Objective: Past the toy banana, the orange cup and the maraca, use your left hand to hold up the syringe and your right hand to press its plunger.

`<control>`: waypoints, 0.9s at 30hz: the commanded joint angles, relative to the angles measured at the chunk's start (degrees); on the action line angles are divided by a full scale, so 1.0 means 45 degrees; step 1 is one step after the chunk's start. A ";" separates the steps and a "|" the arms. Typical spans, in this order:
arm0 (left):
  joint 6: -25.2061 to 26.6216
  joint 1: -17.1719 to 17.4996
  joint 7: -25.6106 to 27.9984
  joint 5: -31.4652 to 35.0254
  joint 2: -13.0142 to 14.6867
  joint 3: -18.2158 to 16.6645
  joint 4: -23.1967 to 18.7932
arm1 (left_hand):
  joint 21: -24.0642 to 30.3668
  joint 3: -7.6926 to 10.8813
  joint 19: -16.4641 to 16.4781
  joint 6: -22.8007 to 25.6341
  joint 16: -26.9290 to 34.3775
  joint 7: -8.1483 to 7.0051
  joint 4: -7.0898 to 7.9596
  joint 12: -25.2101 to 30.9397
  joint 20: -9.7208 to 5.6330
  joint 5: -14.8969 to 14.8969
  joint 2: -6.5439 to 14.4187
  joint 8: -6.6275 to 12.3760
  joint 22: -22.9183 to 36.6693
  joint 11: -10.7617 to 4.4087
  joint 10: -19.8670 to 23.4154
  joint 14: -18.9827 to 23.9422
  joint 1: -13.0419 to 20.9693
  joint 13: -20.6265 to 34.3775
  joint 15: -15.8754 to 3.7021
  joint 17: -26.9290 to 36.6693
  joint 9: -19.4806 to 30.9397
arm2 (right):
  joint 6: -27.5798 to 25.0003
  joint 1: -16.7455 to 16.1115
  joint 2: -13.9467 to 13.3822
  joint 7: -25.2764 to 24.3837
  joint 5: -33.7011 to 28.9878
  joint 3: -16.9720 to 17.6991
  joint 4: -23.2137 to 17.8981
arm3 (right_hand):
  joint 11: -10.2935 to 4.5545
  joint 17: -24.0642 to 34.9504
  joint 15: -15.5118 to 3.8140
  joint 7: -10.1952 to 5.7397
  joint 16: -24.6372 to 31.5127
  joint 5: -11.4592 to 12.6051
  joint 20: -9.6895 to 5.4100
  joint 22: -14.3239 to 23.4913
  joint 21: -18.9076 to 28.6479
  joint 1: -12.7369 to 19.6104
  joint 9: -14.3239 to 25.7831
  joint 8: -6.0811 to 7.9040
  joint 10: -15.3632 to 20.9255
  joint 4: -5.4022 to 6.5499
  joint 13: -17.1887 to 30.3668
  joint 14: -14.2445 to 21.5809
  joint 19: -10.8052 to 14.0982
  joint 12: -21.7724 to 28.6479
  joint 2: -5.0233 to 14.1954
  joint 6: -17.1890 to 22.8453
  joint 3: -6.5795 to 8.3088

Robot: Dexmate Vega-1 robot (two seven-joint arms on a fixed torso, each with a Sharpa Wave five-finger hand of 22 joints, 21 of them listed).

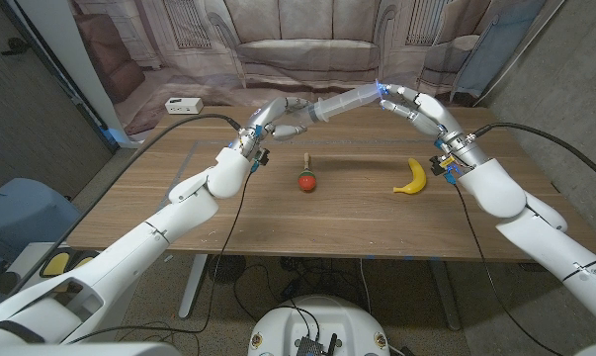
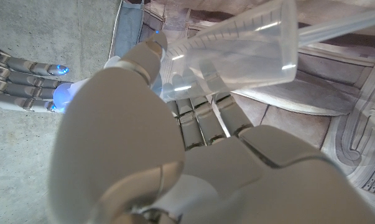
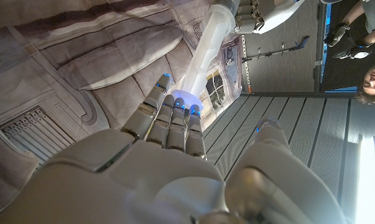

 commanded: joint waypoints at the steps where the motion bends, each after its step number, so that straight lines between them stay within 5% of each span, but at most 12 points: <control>1: 0.0123 0.0006 -0.0093 0.0001 0.0066 -0.0044 -0.0116 | 0.0128 0.0405 0.0064 0.0037 0.0079 0.0032 0.0512 -0.0003 -0.0094 0.0057 0.0788 -0.0005 0.0028 -0.0010 0.0133 0.0359 0.0333 0.0041 -0.0445 0.0093 0.0057 | 0.0059 0.0045 0.0014 0.0060 0.0058 -0.0134 0.0084 | 0.0025 0.0057 0.0006 -0.0014 0.0080 -0.0006 0.0003 0.0056 0.0064 0.0124 0.0046 0.0047 0.0126 -0.0007 0.0056 0.0082 0.0123 0.0047 0.0001 0.0117 0.0118; 27: 0.0139 -0.0493 -0.0580 0.0284 0.0096 0.0220 -0.0028 | 0.0279 0.0307 0.0171 0.0191 0.0178 0.0065 0.0467 -0.0005 -0.0147 -0.0040 0.0809 0.0032 0.0026 -0.0004 0.0267 0.0482 0.0351 0.0084 -0.0519 0.0137 0.0066 | 0.0363 0.0039 0.0087 0.0078 0.0015 -0.0192 0.0082 | -0.0027 0.0076 0.0011 -0.0017 0.0062 -0.0016 0.0008 0.0059 0.0032 0.0143 0.0048 -0.0007 0.0181 0.0005 0.0060 0.0136 0.0165 -0.0004 0.0020 0.0171 0.0136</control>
